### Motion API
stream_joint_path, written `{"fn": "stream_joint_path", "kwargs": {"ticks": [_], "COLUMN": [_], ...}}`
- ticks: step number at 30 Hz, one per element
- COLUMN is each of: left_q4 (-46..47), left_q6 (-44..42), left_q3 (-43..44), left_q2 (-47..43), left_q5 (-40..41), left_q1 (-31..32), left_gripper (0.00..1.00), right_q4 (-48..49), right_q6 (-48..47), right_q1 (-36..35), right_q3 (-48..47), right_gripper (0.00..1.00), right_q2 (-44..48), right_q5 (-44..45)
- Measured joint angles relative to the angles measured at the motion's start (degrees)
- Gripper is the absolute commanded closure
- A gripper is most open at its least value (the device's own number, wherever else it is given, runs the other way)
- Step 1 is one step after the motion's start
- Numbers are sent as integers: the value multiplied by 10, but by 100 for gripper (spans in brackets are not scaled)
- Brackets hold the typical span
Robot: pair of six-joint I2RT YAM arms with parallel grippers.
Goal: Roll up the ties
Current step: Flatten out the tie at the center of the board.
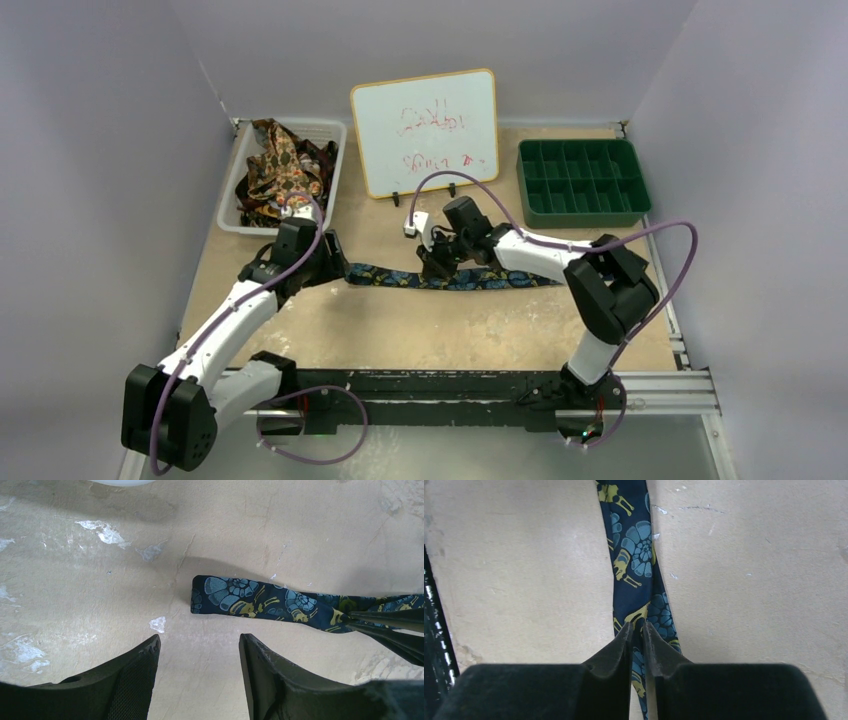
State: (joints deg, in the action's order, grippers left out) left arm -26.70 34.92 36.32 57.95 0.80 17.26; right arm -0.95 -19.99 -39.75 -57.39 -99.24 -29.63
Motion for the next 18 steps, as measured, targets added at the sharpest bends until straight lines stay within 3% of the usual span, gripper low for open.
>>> {"fn": "stream_joint_path", "kwargs": {"ticks": [6,12,14,16,18], "left_q4": [0,8,23,40,58], "left_q6": [0,0,-1,-1,-1], "left_q3": [0,0,-2,-5,-6], "left_q2": [0,7,15,25,42], "left_q5": [0,-1,-4,-10,-21], "left_q1": [0,0,0,0,-2], "left_gripper": [40,29,27,26,25], "right_q4": [-5,-6,-1,8,20], "right_q6": [6,47,74,101,139], "right_q1": [0,0,0,0,3], "right_q3": [0,-14,-15,-13,-6], "right_gripper": [83,74,64,42,31], "right_q2": [-5,-43,-35,-15,26], "right_q5": [-7,37,53,72,105]}}
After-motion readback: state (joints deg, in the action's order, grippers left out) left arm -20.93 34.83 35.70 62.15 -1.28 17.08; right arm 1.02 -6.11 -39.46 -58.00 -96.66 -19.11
